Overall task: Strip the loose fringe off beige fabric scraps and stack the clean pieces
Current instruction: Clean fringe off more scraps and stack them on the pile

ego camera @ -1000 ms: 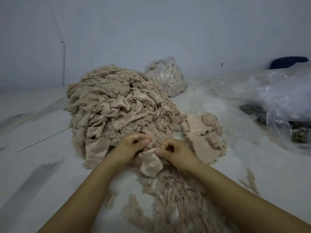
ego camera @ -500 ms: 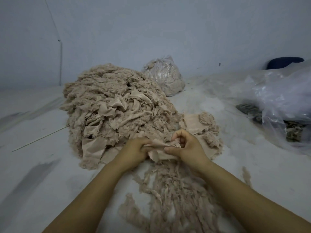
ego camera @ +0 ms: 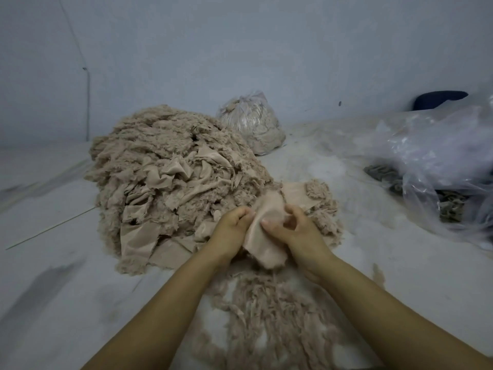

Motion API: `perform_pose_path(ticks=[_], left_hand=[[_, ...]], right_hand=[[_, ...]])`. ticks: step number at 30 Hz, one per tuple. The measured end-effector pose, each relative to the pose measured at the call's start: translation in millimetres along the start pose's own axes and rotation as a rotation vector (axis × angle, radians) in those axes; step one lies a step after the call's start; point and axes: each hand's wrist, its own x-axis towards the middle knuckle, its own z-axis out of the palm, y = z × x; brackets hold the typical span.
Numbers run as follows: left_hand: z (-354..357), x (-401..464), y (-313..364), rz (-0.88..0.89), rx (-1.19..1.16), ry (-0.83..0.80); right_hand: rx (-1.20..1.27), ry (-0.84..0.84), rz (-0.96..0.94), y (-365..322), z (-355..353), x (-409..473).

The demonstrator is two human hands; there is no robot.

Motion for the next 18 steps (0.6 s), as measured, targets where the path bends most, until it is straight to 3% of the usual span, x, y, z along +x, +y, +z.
perform_pose_path(ticks=[3,5,8,11,13,16,18], left_hand=[[11,1,0,0.025,0.000,0.086],[8,3,-4,0.055,0.037,0.153],[-10,4,-17,-0.059,-0.019,0.280],[-32,2,-28,-0.192,-0.069,0.365],[-36,-1,-23,-0.261,-0.120,0.281],[-20,-2,-13,-0.359,-0.241,-0.037],[-2,-1,-6,-0.337,-0.330,-0.086]], right_hand=[[0.088,-0.024,0.122,5,8,-2],[0.096,0.074,0.117,6,11,-2],[0.090,0.150,0.099,1,5,0],[0.045,0.089,0.127,-3,-10,0],[0.033,-0.024,0.146,-6,-17,-1],[-0.028,-0.143,0.111,-8,-11,-4],[-0.053,-0.132,0.071,-6,-5,-6]])
